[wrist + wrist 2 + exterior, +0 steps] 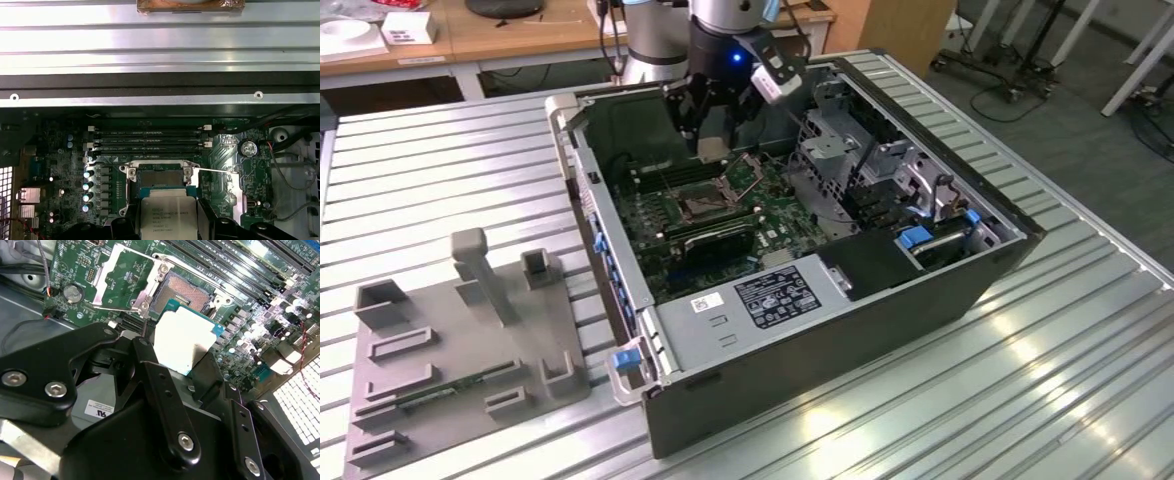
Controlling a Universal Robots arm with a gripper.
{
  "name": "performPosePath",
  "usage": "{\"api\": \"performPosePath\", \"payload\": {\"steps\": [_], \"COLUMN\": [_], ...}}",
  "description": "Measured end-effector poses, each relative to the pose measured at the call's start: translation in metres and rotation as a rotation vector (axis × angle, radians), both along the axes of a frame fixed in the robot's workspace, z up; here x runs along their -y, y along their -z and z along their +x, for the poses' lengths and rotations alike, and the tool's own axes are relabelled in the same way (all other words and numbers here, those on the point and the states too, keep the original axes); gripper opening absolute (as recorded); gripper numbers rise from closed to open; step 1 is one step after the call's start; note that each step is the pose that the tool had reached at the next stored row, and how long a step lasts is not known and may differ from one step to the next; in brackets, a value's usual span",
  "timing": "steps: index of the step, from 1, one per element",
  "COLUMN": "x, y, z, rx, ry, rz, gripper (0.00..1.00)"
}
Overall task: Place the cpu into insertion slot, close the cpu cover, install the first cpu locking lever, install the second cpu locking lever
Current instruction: 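Place the cpu into insertion slot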
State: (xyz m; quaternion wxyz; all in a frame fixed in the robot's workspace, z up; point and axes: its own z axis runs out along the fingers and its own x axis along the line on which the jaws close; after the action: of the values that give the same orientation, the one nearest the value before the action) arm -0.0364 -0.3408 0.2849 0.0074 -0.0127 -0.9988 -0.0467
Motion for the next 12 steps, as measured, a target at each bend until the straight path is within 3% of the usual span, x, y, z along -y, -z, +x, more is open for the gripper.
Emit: {"api": "performPosePath", "payload": {"steps": [6, 12], "x": [-0.0022, -0.0026], "y": [0.0075, 0.0084], "z": [-0.0025, -0.0028], "rx": [0.0003, 0.0003], "ry": [0.0, 0.0], "rz": [-0.0015, -0.0017], "gripper": [0.54, 0.54]}}
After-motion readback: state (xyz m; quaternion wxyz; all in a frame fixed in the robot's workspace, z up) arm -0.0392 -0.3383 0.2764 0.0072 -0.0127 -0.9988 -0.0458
